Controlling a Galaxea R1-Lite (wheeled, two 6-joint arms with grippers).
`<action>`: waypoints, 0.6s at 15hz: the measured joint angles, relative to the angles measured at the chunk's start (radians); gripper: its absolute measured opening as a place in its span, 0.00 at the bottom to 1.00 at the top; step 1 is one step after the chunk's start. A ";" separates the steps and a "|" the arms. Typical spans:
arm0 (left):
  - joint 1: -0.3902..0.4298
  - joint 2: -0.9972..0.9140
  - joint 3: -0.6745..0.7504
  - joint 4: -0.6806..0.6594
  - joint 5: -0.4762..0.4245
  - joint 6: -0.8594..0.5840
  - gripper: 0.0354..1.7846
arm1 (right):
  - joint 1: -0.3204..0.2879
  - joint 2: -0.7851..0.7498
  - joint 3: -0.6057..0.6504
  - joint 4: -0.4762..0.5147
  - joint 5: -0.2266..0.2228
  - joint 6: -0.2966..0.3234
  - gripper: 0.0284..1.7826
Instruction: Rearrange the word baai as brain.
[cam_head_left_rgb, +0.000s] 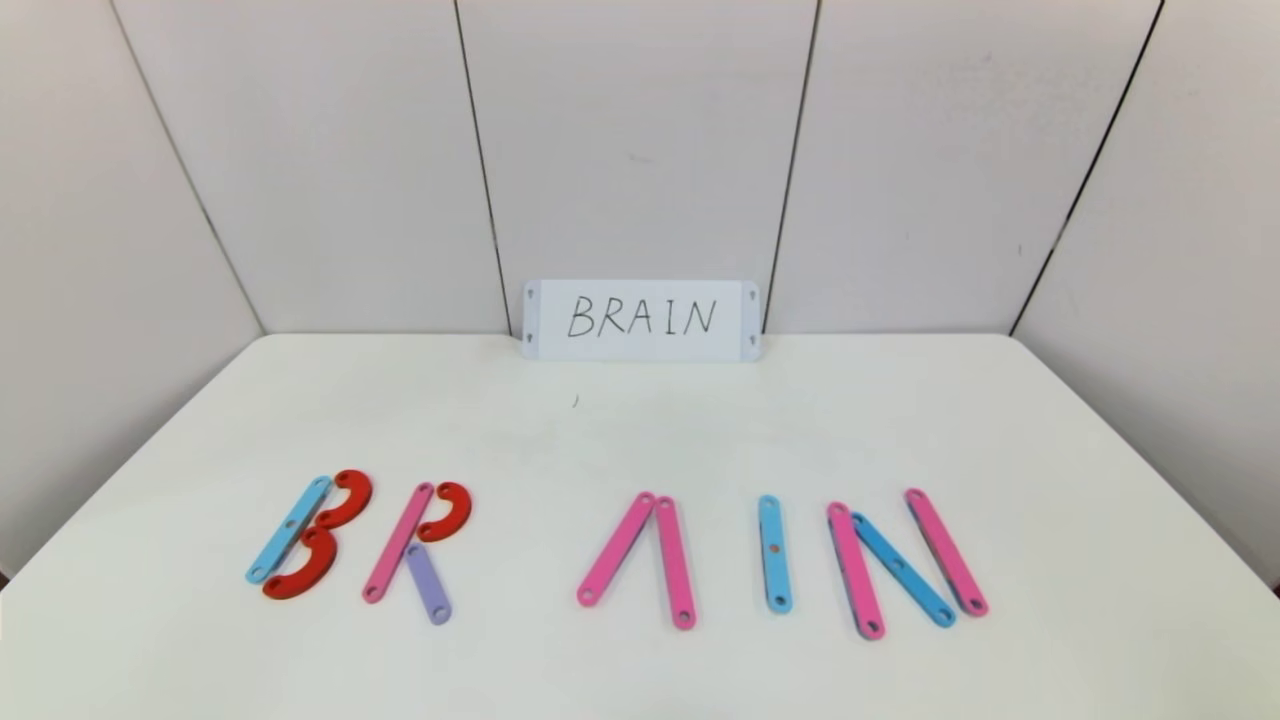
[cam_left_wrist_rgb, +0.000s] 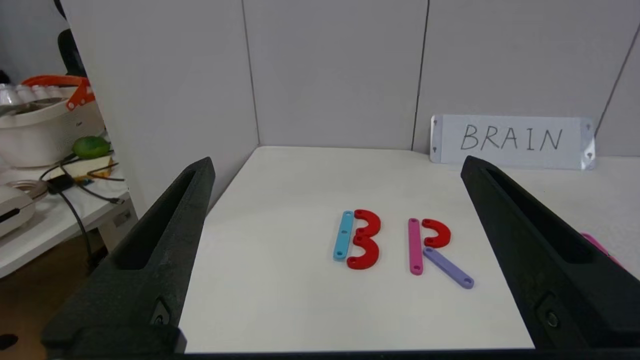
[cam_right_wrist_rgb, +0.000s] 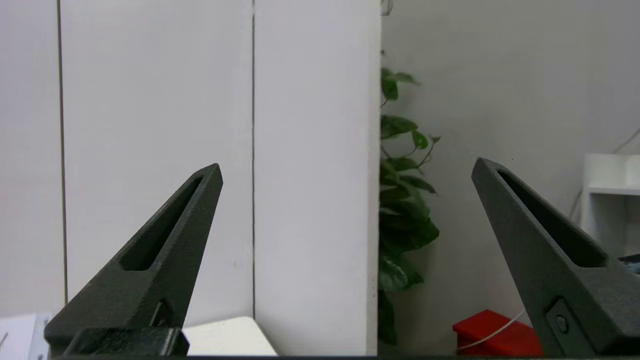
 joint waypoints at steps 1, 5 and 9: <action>0.000 0.000 0.094 -0.072 0.007 -0.001 0.97 | 0.000 0.000 0.116 -0.090 0.008 0.000 0.98; 0.000 0.000 0.319 -0.235 -0.002 0.005 0.97 | 0.000 0.000 0.470 -0.366 0.077 0.030 0.98; 0.000 0.000 0.450 -0.287 -0.034 0.019 0.97 | 0.000 0.000 0.520 -0.259 0.140 0.105 0.98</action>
